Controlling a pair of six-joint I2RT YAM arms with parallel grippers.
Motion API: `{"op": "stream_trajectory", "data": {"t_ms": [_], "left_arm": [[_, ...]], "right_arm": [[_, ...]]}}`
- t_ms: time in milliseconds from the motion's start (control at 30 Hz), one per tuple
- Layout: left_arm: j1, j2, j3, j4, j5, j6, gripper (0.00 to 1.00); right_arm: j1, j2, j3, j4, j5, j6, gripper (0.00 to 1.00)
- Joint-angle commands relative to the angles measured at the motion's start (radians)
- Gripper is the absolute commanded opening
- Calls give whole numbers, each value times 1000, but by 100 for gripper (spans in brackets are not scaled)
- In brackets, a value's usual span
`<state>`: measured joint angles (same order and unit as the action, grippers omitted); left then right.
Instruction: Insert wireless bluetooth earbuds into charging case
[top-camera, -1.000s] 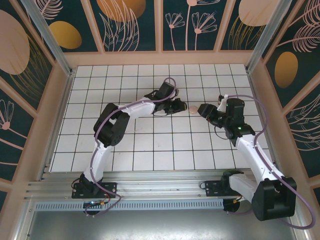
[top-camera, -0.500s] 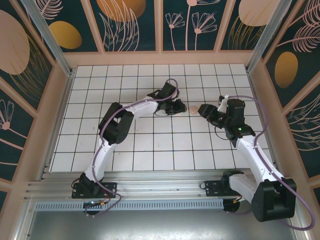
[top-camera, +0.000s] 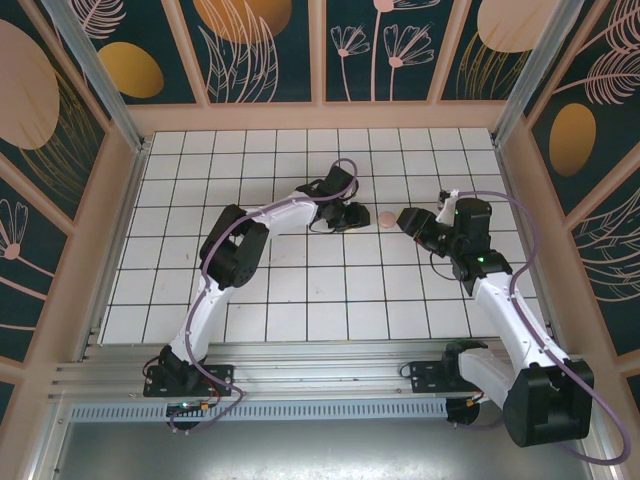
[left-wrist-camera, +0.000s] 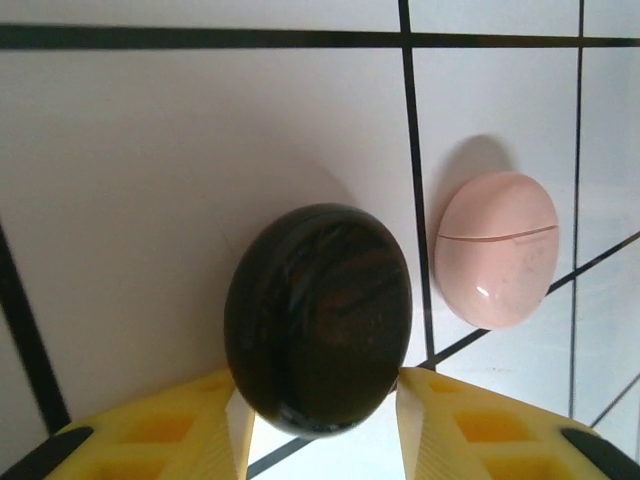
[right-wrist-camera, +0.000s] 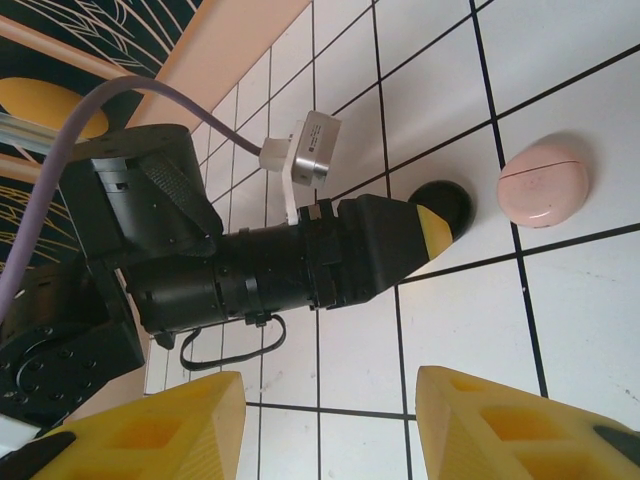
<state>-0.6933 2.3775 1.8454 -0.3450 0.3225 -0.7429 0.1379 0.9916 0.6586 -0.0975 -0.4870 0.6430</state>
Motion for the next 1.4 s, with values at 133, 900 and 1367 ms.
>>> {"op": "stream_trajectory", "data": {"t_ms": [133,900,1367], "left_arm": [[-1,-179,13,-150,-223,139,62],[404,-1355,-1545,1097,-1023,638,99],[581,-804,-1745,1975,-719,712,99]], "right_arm": [[-16,-11,43,-5,41,-36,49],[-270,153,-346,847,313,-555,99],[-227,482,-483,1394,320,-624,99]]}}
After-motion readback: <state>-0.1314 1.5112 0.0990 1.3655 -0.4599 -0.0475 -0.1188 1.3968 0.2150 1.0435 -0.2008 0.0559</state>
